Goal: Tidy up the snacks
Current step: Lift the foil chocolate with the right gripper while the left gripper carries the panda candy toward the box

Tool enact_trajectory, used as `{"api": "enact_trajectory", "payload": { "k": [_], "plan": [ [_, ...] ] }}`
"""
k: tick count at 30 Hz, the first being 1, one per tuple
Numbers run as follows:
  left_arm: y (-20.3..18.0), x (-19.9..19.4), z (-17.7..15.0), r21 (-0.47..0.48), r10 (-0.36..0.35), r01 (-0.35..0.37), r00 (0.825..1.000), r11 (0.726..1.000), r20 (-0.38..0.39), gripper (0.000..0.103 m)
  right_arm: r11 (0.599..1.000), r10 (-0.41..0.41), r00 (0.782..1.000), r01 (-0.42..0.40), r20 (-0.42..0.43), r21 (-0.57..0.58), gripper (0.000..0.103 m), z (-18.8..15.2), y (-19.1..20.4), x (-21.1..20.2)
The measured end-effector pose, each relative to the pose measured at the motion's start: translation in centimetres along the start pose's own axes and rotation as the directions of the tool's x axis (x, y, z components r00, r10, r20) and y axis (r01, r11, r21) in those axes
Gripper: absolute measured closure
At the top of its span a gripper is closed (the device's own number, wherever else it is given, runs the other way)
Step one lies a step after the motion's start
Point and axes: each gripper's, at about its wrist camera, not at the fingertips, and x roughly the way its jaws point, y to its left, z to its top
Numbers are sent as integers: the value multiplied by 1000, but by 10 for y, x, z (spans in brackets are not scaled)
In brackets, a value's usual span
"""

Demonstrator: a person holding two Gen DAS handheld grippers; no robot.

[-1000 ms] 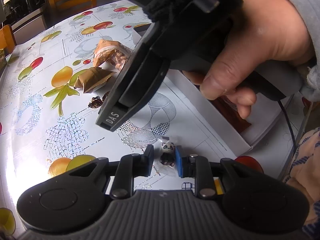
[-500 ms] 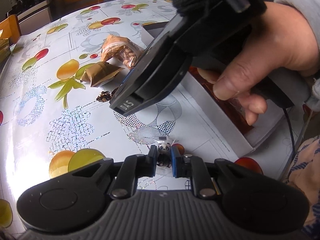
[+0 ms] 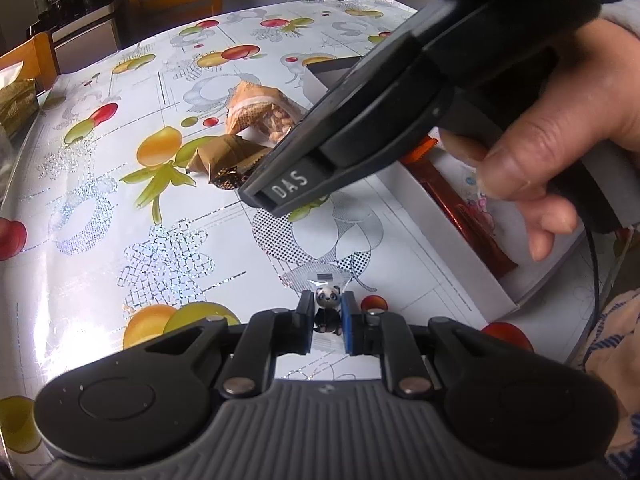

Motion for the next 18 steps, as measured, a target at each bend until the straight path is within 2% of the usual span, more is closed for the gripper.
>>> {"api": "enact_trajectory", "payload": {
  "k": [18],
  "plan": [
    [0,-15,8,12,-1,0,999,1000,40,93,994,-57,995,49,78,95,78,-4,-9,-43]
  ]
}}
